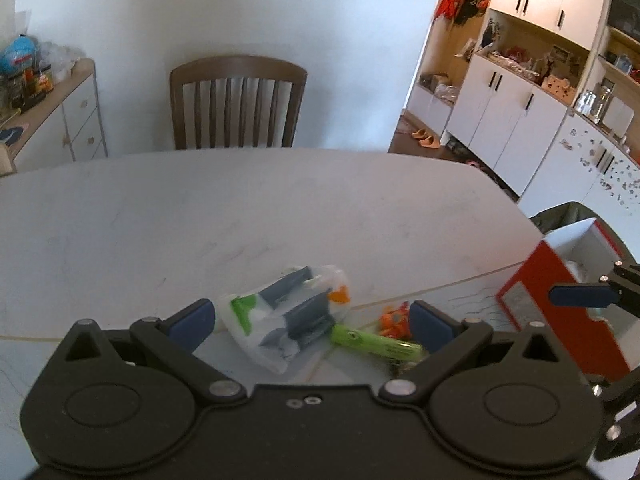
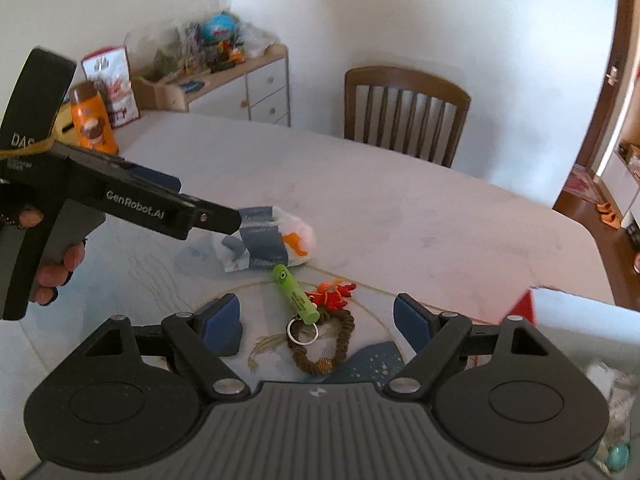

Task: Organize objects
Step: 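Grasp the green tube with the right gripper while the left gripper grasps the wet-wipe pack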

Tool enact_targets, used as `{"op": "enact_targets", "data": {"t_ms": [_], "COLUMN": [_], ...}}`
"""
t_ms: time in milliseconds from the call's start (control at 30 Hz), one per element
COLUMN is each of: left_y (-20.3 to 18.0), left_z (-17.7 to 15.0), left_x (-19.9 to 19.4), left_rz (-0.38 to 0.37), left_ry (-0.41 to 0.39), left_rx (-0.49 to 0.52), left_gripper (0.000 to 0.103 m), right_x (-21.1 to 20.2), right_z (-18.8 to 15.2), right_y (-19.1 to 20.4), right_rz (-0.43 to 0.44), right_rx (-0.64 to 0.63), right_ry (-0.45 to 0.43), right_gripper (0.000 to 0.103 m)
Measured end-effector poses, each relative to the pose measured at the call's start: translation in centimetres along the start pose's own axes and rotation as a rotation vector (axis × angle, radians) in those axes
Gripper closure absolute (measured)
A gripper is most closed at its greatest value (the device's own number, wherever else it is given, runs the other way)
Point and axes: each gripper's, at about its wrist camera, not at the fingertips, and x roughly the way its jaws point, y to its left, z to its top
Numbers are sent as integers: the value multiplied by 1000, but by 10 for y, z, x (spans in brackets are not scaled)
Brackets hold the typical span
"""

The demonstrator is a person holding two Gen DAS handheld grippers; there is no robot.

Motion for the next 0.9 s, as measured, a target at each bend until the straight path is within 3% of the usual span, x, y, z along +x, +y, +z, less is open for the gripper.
{"op": "enact_targets", "data": {"t_ms": [200, 400, 667, 900], "left_y": [8, 18, 16, 24], "left_z": [-5, -5, -7, -12], "left_x": [26, 45, 57, 77], "left_rz": [8, -14, -56, -32], "left_ry": [6, 6, -25, 25], "left_rx": [44, 48, 201, 195], "left_gripper": [1, 4, 7, 29], "right_x": [42, 74, 105, 121], "right_z": [2, 5, 9, 13], "right_y": [5, 6, 12, 19], "right_rz": [39, 71, 114, 122], "right_rx": [-43, -76, -130, -144], "right_ry": [49, 89, 128, 136], "right_gripper": [19, 34, 53, 62]}}
